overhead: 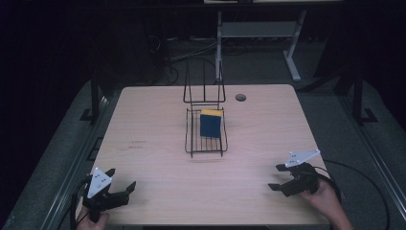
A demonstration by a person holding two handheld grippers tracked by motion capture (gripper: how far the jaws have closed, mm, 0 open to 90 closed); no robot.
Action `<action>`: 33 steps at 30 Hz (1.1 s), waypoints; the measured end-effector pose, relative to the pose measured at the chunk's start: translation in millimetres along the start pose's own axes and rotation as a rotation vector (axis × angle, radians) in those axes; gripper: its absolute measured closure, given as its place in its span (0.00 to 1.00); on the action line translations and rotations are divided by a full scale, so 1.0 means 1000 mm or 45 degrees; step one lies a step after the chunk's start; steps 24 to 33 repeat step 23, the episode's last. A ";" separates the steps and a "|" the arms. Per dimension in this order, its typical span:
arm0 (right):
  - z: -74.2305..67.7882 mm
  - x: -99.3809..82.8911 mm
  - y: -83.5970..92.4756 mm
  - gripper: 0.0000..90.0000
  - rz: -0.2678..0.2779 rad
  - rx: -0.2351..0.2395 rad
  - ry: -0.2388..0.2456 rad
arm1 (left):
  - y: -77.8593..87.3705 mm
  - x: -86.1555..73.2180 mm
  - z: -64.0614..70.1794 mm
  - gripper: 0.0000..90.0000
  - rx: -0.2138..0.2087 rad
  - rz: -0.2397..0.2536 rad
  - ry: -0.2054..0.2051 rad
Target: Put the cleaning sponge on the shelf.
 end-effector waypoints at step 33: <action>-0.017 -0.025 0.006 0.22 0.056 -0.014 -0.016 | -0.001 0.001 0.001 0.16 0.000 0.000 -0.005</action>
Point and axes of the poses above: each handheld gripper's, and its own axes: y roughly backward along the jaws, x roughly out of its top, z roughly to its right, the point moved 2 cm from there along -y, roughly forward along the jaws, and after that the axes turned 13 degrees about -y, right-handed, at the moved point
